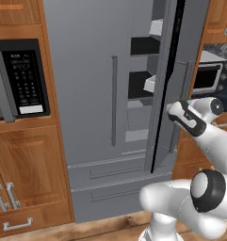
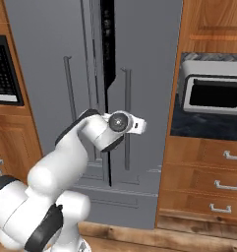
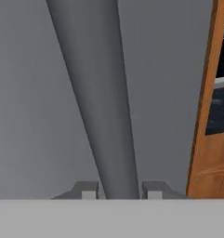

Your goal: Place one of the steaks on the plate and the other in the bowl. Then place the bowl in the fridge.

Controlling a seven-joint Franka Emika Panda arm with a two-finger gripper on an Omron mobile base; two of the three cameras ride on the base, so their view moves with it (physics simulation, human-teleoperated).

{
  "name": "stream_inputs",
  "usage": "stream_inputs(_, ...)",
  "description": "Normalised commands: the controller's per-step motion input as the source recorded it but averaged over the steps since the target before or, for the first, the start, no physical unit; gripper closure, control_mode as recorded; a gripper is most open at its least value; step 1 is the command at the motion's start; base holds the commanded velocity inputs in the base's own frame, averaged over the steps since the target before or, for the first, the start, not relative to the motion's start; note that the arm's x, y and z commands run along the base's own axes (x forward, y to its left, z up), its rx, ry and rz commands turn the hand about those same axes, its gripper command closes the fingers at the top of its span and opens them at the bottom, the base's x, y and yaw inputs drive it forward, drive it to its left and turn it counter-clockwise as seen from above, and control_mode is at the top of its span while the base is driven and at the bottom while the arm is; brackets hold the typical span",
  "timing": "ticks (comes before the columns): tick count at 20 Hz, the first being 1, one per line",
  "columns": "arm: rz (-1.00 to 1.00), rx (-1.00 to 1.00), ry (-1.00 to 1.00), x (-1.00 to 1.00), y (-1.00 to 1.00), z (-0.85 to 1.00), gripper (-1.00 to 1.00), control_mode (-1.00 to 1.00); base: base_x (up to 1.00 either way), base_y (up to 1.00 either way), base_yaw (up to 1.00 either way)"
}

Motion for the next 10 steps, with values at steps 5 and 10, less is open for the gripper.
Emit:
stream_inputs(5, 0.13, 0.22, -0.01, -0.74, -0.95, 0.00, 1.00, -1.00, 0.00, 0.00, 0.00)
stream_inputs(10, 0.07, 0.02, 0.01, -0.09, 0.00, 0.00, -1.00, -1.00, 0.00, 0.00, 0.00)
